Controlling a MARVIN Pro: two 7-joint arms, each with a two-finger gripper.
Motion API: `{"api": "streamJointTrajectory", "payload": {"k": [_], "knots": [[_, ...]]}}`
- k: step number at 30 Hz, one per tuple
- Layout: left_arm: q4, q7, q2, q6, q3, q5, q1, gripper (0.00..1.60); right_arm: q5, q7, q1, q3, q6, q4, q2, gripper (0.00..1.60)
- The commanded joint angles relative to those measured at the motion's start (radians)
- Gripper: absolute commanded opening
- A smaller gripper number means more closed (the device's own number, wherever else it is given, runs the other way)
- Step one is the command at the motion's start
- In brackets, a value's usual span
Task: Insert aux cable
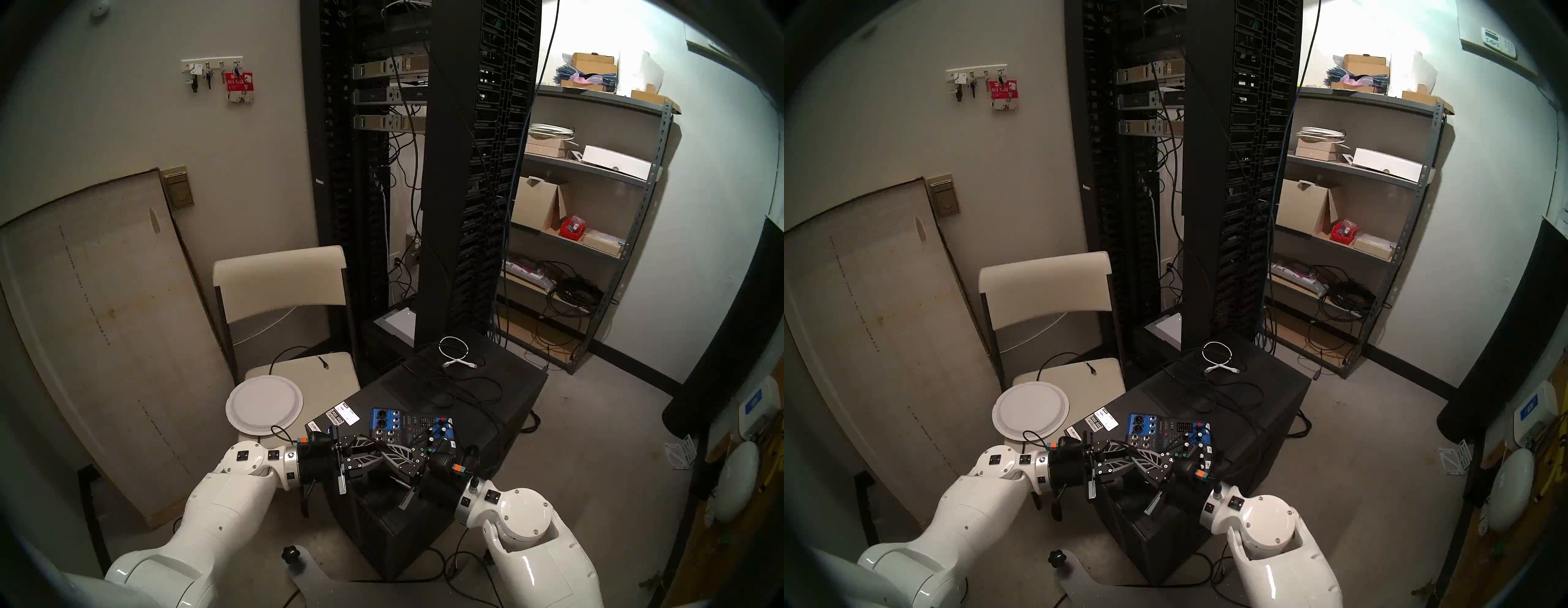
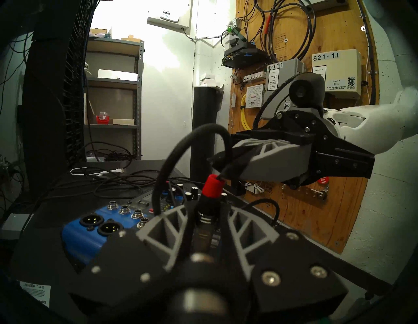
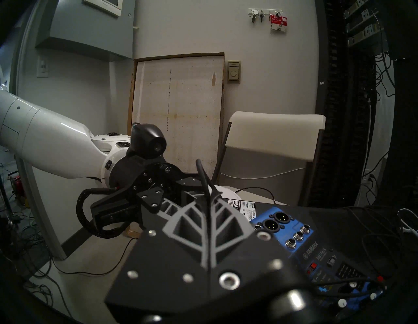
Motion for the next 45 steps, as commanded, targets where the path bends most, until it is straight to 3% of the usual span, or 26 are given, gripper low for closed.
{"api": "streamJointTrajectory", "payload": {"k": [1, 4, 5, 8, 22, 27, 45], "knots": [[-0.04, 0.006, -0.01, 0.005, -0.008, -0.012, -0.001, 0.74, 0.0, 0.008, -0.003, -0.011, 0.003, -0.006, -0.003, 0.0], [-0.049, 0.006, -0.01, 0.011, -0.009, -0.013, 0.005, 0.8, 0.0, 0.009, -0.003, -0.011, 0.004, -0.006, -0.002, 0.0], [-0.055, 0.007, -0.01, 0.013, -0.01, -0.012, 0.009, 1.01, 0.0, 0.008, -0.004, -0.01, 0.004, -0.007, -0.002, 0.0], [-0.079, 0.007, -0.009, 0.023, -0.012, -0.014, 0.024, 0.93, 0.0, 0.008, -0.004, -0.01, 0.005, -0.008, -0.002, 0.0], [-0.137, 0.012, 0.001, 0.041, -0.026, -0.01, 0.087, 1.0, -0.005, 0.004, 0.002, -0.01, 0.0, 0.0, -0.006, 0.0], [-0.166, 0.018, 0.007, 0.05, -0.036, -0.008, 0.107, 1.11, -0.004, 0.006, 0.004, -0.01, 0.004, -0.001, -0.006, 0.0], [-0.225, 0.035, 0.024, 0.059, -0.061, -0.014, 0.153, 1.14, -0.006, 0.002, 0.008, -0.008, 0.0, 0.003, -0.009, 0.0]]}}
